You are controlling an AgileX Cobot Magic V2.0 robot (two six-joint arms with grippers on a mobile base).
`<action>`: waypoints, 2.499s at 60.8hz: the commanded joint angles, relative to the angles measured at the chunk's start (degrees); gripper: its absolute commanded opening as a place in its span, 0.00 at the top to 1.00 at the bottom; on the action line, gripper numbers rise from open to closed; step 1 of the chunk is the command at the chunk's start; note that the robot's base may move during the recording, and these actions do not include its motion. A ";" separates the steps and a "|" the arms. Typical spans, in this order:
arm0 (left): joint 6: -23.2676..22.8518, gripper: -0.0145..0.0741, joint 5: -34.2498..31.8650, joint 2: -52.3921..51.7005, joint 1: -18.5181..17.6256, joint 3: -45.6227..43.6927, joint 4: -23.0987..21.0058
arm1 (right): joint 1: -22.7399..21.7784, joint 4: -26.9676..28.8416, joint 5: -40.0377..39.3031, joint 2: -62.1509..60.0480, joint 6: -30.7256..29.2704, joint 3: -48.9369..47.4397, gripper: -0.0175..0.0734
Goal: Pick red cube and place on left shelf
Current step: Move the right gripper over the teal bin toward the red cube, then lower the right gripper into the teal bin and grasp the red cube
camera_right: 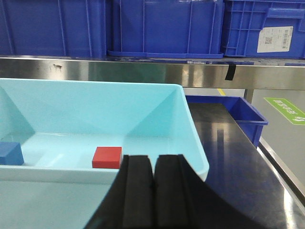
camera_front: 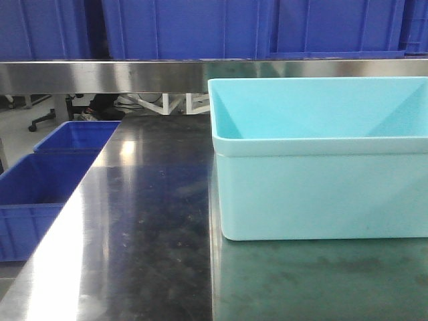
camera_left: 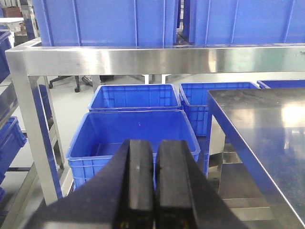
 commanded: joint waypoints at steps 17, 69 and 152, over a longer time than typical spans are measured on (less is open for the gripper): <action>-0.05 0.72 -4.92 -0.85 -0.08 1.32 -0.38 | -0.29 -0.60 -4.92 -1.18 -0.17 -0.91 0.76; -0.05 0.72 -4.92 -0.85 -0.08 1.32 -0.38 | -0.29 -0.54 -6.61 1.04 -0.17 -13.80 0.76; -0.05 0.72 -4.92 -0.85 -0.08 1.32 -0.38 | 10.52 -0.13 40.19 77.83 2.90 -65.18 0.16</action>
